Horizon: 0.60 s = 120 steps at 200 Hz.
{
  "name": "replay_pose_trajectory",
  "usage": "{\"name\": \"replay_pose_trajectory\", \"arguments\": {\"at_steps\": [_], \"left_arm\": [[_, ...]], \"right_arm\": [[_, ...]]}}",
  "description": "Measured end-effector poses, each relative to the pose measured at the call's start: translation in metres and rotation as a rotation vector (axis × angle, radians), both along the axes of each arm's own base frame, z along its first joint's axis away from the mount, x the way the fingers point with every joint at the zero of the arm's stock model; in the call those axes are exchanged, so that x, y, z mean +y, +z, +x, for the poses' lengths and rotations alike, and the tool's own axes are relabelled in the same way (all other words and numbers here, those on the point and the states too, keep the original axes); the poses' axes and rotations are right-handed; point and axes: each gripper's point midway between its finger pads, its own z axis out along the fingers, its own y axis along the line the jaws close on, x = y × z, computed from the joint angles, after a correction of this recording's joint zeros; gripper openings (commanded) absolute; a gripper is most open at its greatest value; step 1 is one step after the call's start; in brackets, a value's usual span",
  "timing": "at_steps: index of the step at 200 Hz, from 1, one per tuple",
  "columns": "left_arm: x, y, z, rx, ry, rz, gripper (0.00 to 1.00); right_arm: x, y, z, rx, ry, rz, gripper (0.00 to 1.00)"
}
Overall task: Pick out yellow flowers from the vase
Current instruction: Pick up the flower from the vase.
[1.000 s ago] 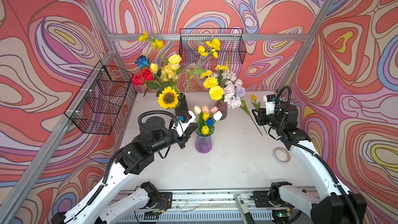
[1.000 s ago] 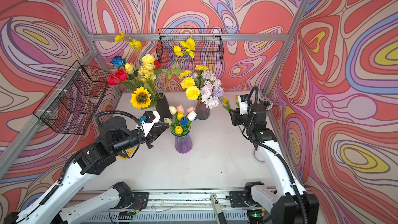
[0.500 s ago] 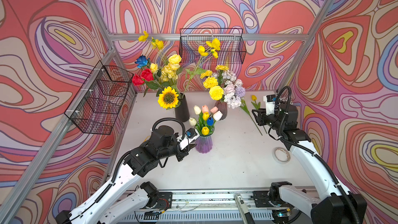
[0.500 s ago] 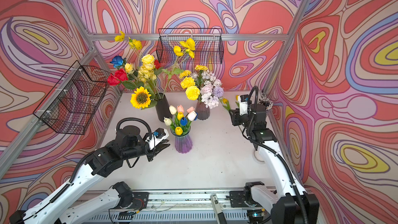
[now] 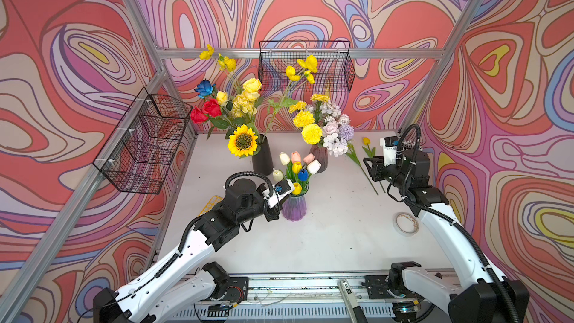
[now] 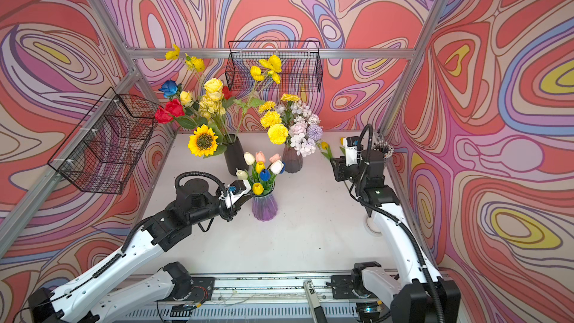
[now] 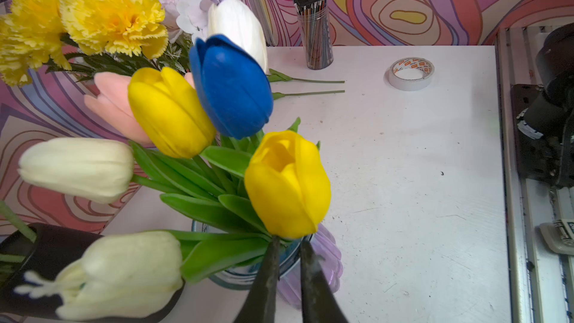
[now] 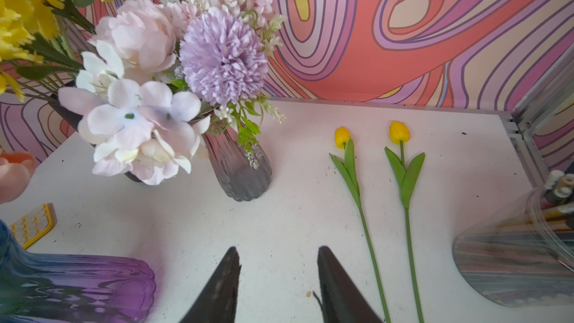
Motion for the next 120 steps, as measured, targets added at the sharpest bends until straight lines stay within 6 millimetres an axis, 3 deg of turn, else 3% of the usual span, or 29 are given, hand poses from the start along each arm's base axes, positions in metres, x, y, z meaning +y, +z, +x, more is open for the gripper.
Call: {"name": "replay_pose_trajectory", "arguments": {"at_steps": [56, 120], "left_arm": [[-0.003, 0.002, 0.007, -0.051, -0.001, 0.018, 0.18], [-0.009, -0.009, 0.014, -0.05, -0.016, 0.047, 0.18]], "right_arm": [[0.0, 0.0, 0.0, 0.0, 0.0, 0.0, 0.43], [0.0, 0.0, 0.0, 0.0, 0.0, 0.0, 0.43]]}}
